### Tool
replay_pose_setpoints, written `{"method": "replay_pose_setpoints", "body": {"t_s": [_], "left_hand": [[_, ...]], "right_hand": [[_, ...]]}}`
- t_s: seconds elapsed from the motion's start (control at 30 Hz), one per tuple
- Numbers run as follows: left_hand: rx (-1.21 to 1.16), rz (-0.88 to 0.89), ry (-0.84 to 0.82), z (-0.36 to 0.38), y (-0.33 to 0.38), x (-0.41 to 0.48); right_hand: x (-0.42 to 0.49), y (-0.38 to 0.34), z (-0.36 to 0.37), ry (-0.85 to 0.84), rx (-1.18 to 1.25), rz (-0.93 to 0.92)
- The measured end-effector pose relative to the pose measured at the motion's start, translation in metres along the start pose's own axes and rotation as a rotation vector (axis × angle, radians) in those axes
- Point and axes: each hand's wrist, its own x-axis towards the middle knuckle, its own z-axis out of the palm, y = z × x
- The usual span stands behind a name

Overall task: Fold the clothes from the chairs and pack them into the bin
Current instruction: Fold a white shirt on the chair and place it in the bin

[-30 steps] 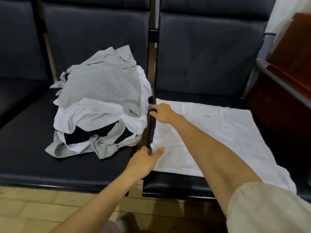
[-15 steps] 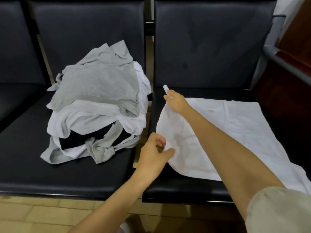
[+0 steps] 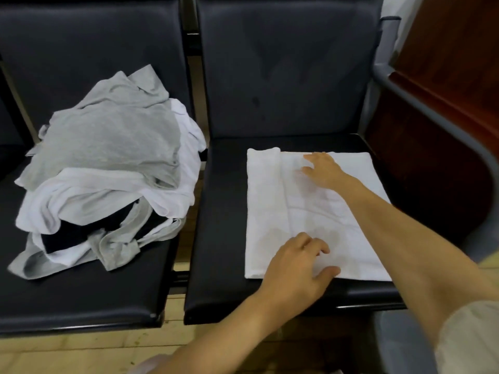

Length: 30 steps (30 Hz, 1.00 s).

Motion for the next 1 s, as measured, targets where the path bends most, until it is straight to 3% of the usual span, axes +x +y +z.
{"method": "replay_pose_setpoints", "body": {"t_s": [0.17,0.47,0.57,0.77,0.87,1.0], "left_hand": [[0.259,0.27,0.015,0.063,0.016,0.023],[0.384,0.3,0.054,0.133,0.041,0.062],[0.383,0.302,0.129,0.138,0.04,0.066],[-0.039,0.037,0.139,0.099,0.053,0.06],[-0.085,-0.088,0.168,0.06,0.049,0.05],[-0.049,-0.215,0.07,0.017,0.036,0.03]], "right_hand": [[-0.019,0.077,-0.029,0.044,-0.016,0.162],[-0.017,0.116,-0.031,-0.161,0.03,0.21],[-0.015,0.115,-0.029,-0.122,0.088,0.214],[-0.021,0.092,-0.047,0.005,0.258,0.242],[-0.014,0.063,-0.056,0.055,0.345,0.177],[0.003,0.013,-0.053,-0.005,0.237,0.092]]}}
